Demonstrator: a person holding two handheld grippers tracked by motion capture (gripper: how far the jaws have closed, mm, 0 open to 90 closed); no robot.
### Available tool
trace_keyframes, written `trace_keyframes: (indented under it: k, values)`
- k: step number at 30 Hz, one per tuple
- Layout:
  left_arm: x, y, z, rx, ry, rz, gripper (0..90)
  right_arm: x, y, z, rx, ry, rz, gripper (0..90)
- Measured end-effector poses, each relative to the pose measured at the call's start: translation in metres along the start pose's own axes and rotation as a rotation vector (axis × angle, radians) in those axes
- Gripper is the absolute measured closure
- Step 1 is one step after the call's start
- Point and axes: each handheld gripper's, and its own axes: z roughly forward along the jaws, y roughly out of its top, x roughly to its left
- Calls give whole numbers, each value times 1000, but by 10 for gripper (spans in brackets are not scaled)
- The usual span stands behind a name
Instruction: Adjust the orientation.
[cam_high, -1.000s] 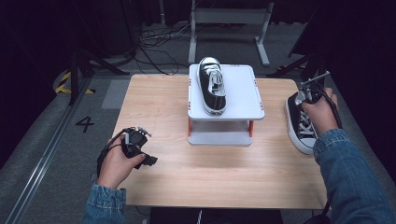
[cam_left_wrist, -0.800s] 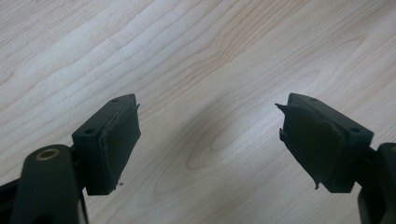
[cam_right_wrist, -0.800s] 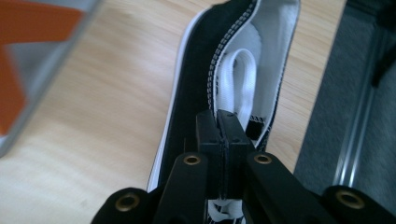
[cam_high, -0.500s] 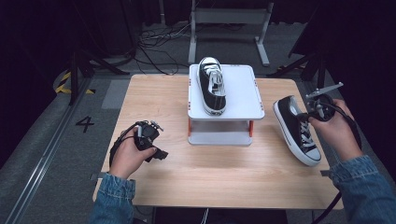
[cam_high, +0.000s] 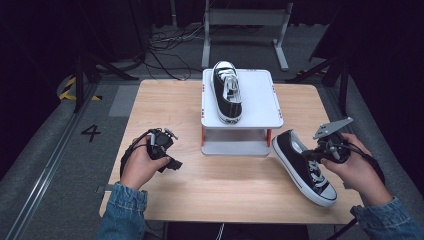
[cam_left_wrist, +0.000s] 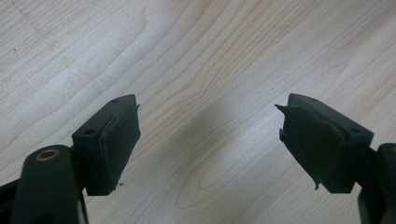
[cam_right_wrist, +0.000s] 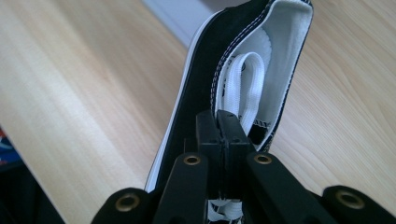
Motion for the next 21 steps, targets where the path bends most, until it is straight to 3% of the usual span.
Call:
trace_keyframes:
  k: [2, 6, 9, 13, 16, 19, 21]
  values:
    - [0, -1, 0, 2, -2, -3, 199, 11, 3, 4, 6, 23, -68, 896]
    - [0, -3, -1, -3, 3, -8, 199, 25, 6, 16, 40, 98, -143, 896]
    - [1, -4, -1, -4, 2, -13, 199, 33, 8, 30, 57, 158, -160, 895]
    - [2, -5, -2, -1, 2, -11, 199, 46, 10, 48, 90, 190, -195, 887]
    - [2, -6, -1, -4, 0, -11, 199, 48, 10, 49, 57, 167, -164, 703]
    - [2, -6, -1, 2, -1, -12, 199, 45, 9, 35, -26, 128, -125, 648]
    - [2, -5, -1, -1, 1, -14, 199, 38, 7, 25, -37, 77, -51, 592]
